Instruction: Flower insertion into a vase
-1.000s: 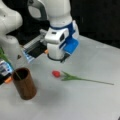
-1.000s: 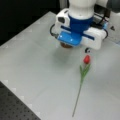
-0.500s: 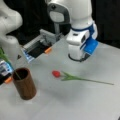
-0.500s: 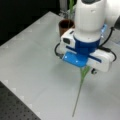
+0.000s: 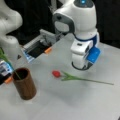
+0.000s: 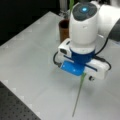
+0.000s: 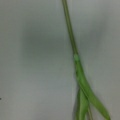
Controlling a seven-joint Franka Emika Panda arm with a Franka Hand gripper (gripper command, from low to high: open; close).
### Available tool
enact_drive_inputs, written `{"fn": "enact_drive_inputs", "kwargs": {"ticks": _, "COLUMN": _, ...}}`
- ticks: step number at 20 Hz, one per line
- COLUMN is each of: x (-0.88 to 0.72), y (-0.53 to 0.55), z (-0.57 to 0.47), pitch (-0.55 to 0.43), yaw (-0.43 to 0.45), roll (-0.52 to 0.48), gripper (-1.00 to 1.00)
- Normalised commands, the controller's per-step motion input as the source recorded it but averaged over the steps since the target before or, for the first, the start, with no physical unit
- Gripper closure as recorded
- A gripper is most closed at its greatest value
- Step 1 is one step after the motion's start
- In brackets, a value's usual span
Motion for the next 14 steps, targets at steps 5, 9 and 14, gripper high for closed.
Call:
{"fn": "enact_drive_inputs", "kwargs": {"ticks": 5, "x": -0.11, "y": 0.12, "z": -0.27, "pitch": 0.099, "yaw": -0.002, "roll": -0.080, "gripper": -1.00}}
{"fn": "enact_drive_inputs", "kwargs": {"ticks": 9, "x": -0.19, "y": 0.07, "z": -0.30, "pitch": 0.008, "yaw": -0.009, "roll": -0.068, "gripper": -1.00}}
{"fn": "enact_drive_inputs", "kwargs": {"ticks": 14, "x": -0.13, "y": 0.05, "z": -0.37, "pitch": -0.075, "yaw": -0.035, "roll": -0.086, "gripper": -1.00}}
